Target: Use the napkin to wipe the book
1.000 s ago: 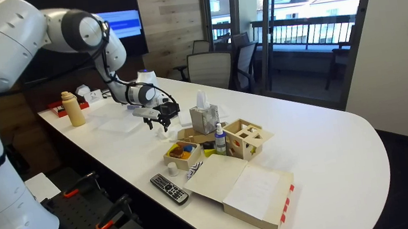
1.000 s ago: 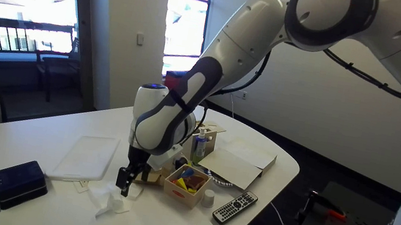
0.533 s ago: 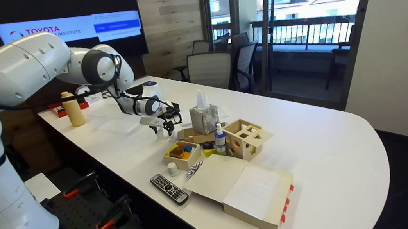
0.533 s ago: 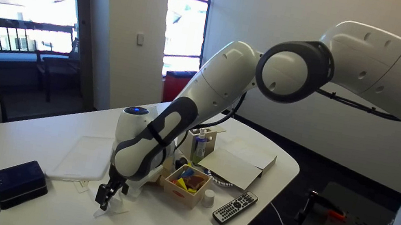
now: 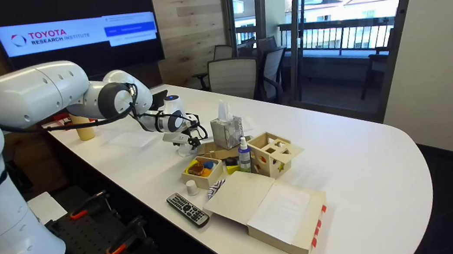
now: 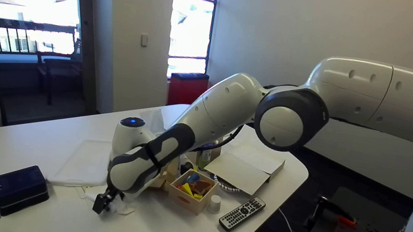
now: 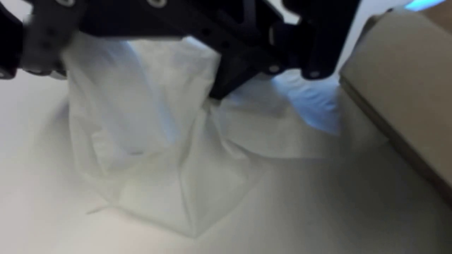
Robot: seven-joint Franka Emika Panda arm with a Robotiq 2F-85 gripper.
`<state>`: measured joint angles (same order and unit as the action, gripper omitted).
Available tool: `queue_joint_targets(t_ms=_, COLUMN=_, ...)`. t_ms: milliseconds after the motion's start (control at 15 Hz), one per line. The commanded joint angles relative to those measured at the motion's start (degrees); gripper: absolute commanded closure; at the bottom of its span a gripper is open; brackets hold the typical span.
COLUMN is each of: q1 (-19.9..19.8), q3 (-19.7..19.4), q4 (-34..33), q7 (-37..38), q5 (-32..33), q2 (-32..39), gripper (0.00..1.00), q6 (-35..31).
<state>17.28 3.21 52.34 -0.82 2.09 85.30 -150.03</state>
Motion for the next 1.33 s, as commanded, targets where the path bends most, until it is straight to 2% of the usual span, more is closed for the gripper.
queue_joint_targets(t_ms=0, q1=0.21, q3=-1.14, q4=-0.97, q7=0.88, q5=1.08, q2=-0.04, gripper=0.66, q6=1.90)
queue_joint_targets(t_ms=267, q1=-0.51, q3=0.13, q4=-4.91, q7=-0.07, q5=0.48, q2=-0.28, gripper=0.96, q6=9.23)
queue_joint_targets(t_ms=333, q1=-0.50, q3=-0.10, q4=-6.89, q7=0.14, q5=0.53, q2=-0.34, gripper=1.00, q6=12.55)
queue_joint_targets(t_ms=600, q1=-0.95, q3=-1.42, q4=-5.72, q7=0.50, q5=0.36, q2=-6.64, gripper=0.97, q6=22.24)
queue_joint_targets(t_ms=800, q1=-2.06, q3=-4.45, q4=-3.33, q7=3.91, q5=0.48, q2=-12.46, gripper=0.97, q6=27.34)
queue_joint_targets(t_ms=1000, q1=-5.22, q3=-6.55, q4=-0.16, q7=6.07, q5=-0.84, q2=-18.00, gripper=0.97, q6=32.80)
queue_joint_targets(t_ms=1267, q1=-11.42, q3=-6.44, q4=6.47, q7=6.20, q5=-3.92, q2=-25.37, gripper=0.97, q6=38.00)
